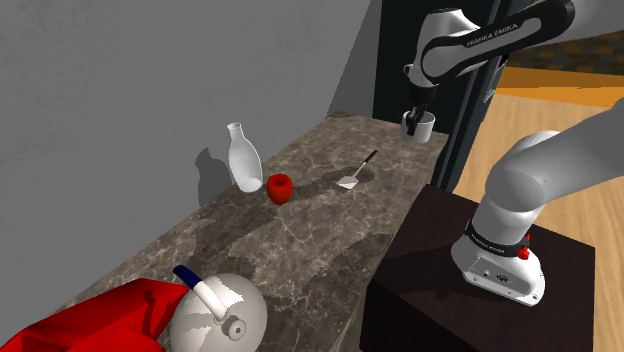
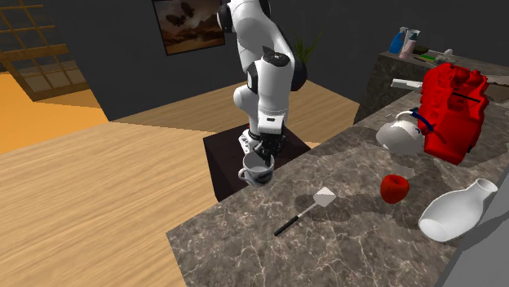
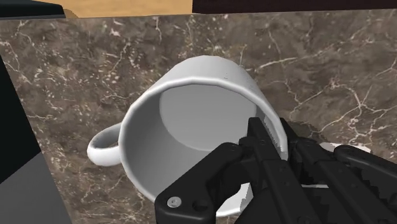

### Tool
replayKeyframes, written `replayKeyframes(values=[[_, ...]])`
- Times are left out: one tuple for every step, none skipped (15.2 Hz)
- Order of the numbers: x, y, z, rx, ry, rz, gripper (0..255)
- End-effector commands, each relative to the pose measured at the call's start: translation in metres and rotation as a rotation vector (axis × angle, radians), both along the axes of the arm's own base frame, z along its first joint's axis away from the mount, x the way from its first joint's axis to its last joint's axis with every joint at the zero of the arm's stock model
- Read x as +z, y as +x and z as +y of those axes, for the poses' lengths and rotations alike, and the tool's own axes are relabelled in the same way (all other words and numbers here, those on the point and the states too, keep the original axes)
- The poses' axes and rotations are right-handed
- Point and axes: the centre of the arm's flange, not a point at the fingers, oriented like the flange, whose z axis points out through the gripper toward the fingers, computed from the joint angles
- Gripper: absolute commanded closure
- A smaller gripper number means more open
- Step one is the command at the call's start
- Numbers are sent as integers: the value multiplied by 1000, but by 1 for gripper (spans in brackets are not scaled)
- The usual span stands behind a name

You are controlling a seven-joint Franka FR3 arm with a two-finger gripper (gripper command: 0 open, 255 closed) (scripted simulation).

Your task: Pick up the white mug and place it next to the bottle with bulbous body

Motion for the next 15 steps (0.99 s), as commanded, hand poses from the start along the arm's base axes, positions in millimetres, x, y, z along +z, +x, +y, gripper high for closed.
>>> replayKeyframes(values=[[11, 0, 0, 0, 0, 0, 255], [16, 0, 0, 0, 0, 0, 255], [22, 0, 0, 0, 0, 0, 255], [27, 0, 0, 0, 0, 0, 255], [32, 0, 0, 0, 0, 0, 255], [37, 0, 0, 0, 0, 0, 255], [43, 0, 0, 0, 0, 0, 255], [48, 0, 0, 0, 0, 0, 255], [53, 0, 0, 0, 0, 0, 255], [59, 0, 0, 0, 0, 0, 255], [64, 0, 0, 0, 0, 0, 255], [69, 0, 0, 0, 0, 0, 255], [74, 0, 0, 0, 0, 0, 255], [80, 0, 0, 0, 0, 0, 255], [85, 0, 0, 0, 0, 0, 255]])
